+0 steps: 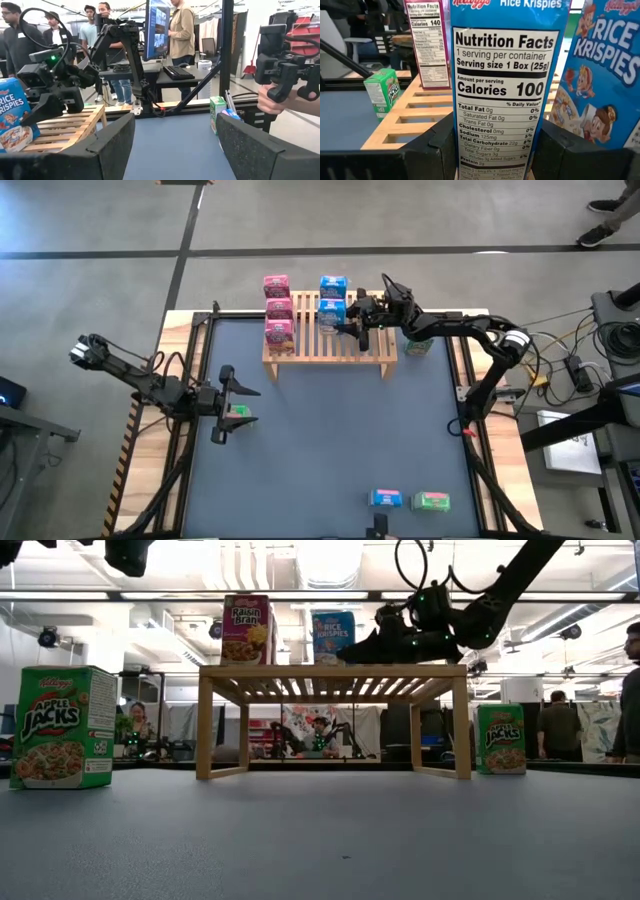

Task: Stack cereal on shelf
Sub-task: Put the left blue cereal box on the shelf aligned with the other blue cereal box

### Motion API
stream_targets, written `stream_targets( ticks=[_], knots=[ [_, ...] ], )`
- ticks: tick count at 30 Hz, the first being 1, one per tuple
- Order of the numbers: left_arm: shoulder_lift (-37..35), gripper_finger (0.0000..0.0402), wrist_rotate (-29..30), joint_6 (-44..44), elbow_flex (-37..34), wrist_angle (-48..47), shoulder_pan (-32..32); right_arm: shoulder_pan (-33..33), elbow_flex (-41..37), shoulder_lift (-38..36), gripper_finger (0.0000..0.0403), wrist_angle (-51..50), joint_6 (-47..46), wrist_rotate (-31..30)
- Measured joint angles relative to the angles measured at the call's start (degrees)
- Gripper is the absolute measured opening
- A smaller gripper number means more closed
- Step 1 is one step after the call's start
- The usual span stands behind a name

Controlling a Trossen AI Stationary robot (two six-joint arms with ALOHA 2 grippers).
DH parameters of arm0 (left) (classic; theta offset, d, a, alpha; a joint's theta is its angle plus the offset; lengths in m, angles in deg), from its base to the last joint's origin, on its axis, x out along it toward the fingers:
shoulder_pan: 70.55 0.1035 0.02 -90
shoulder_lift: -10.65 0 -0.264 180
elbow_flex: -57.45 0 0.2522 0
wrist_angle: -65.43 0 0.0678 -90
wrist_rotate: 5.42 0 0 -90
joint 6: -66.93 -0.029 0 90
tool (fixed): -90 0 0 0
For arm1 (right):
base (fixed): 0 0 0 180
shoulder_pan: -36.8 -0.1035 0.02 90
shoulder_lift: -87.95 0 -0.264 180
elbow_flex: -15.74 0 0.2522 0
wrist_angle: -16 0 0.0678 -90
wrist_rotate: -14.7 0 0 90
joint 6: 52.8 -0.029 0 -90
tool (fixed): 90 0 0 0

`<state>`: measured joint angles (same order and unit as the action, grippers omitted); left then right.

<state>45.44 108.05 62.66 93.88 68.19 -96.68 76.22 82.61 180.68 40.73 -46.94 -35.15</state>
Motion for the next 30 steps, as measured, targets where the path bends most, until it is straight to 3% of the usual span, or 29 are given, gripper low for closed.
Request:
stream_targets(
  ticks=[13,30],
  knots=[
    [0.41,0.0262,-0.02,0.26,0.0,-0.42,0.0,0.0,0.08,0.72,0.0176,0.15,-0.71,0.6],
    [0.74,0.0262,-0.02,0.53,0.0,-0.83,0.0,-0.02,-0.12,-1.97,0.0255,-4.14,-1.0,0.38]
  ],
)
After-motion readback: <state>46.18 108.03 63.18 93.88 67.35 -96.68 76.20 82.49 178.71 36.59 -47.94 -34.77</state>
